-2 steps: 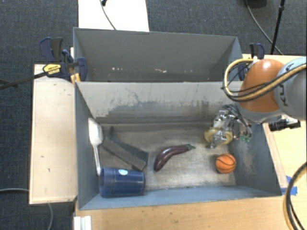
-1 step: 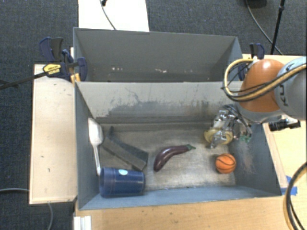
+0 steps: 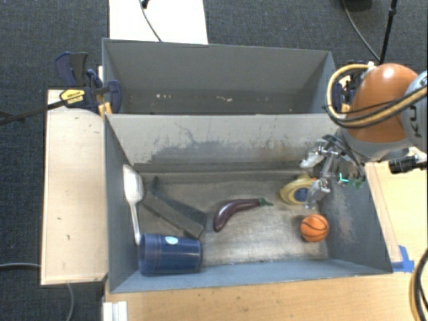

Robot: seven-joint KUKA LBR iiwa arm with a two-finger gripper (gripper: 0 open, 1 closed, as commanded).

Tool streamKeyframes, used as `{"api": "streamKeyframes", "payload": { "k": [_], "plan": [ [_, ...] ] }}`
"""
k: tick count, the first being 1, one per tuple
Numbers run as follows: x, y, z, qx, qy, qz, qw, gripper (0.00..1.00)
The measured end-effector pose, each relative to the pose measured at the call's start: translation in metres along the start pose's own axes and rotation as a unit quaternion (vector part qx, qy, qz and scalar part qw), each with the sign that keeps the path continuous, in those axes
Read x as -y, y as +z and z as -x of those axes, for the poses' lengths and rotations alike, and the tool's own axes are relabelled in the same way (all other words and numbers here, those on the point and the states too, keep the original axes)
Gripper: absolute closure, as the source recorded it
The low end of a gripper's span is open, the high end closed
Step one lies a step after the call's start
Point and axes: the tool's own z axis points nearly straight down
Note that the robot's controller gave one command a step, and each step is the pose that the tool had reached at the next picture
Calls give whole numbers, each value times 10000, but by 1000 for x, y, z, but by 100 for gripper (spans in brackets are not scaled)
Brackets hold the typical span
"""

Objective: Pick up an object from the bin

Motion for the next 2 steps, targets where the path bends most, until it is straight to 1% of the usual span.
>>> {"api": "streamKeyframes", "payload": {
  "k": [1,2],
  "plan": [
    [0,-6,1,21,-2,0,10000,0],
    [28,47,14,209,-865,27,9960,100]
  ]
}}
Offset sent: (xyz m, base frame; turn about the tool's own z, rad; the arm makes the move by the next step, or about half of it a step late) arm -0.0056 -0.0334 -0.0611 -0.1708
